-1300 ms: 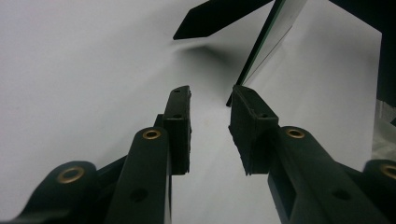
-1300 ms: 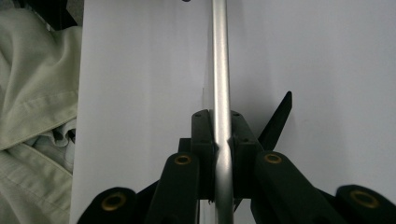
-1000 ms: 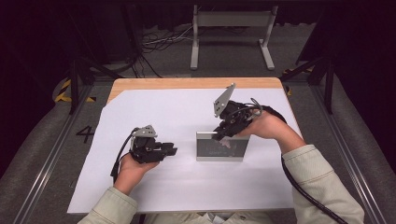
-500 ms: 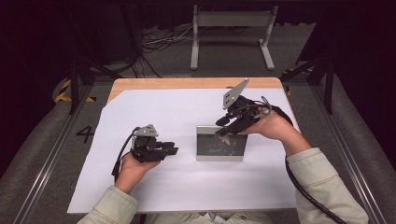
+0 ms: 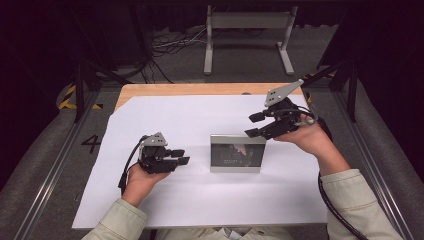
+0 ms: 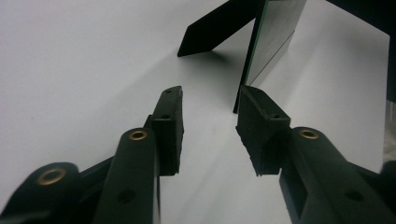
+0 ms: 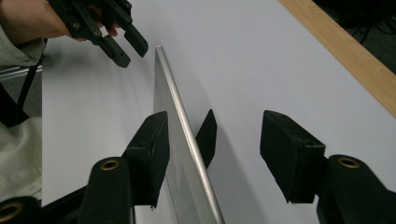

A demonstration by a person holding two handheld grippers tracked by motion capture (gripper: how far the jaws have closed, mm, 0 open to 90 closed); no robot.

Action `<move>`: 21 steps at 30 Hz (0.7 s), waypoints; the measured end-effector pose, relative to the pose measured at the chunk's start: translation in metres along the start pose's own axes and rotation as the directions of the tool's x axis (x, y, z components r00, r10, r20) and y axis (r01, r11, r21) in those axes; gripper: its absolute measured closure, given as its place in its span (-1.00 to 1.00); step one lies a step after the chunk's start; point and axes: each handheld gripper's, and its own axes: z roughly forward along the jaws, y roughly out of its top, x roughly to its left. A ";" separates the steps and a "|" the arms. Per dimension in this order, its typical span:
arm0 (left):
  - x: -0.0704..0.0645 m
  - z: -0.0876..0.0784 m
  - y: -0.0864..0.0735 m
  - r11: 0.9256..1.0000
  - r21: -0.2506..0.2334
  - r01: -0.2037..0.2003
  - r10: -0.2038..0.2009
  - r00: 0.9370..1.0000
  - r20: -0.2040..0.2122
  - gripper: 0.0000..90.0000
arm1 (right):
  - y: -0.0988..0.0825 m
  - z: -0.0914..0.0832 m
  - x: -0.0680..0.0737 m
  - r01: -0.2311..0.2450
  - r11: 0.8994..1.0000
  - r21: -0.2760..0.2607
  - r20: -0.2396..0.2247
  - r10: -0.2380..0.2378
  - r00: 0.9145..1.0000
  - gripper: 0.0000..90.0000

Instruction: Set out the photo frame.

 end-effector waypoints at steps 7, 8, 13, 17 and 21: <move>0.004 -0.015 -0.007 0.999 -0.041 -0.010 0.009 1.000 -0.023 0.23 | -0.020 -0.027 -0.002 -0.032 0.998 -0.049 0.055 0.035 0.998 -0.10; 0.004 -0.015 -0.007 0.999 -0.041 -0.010 0.009 1.000 -0.023 0.23 | -0.020 -0.027 -0.002 -0.032 0.998 -0.049 0.055 0.035 0.998 -0.10; 0.006 -0.023 -0.010 0.998 -0.061 -0.011 0.009 1.000 -0.030 0.20 | -0.038 -0.042 -0.004 -0.059 0.997 -0.055 0.083 0.063 0.995 -0.14; 0.007 -0.023 -0.010 0.998 -0.070 -0.007 0.005 1.000 -0.029 0.17 | -0.055 -0.054 -0.008 -0.092 0.993 -0.070 0.103 0.099 0.990 -0.15; 0.006 -0.023 -0.009 0.997 -0.070 -0.012 0.010 0.999 -0.036 0.15 | -0.067 -0.060 -0.010 -0.115 0.990 -0.076 0.117 0.123 0.986 -0.16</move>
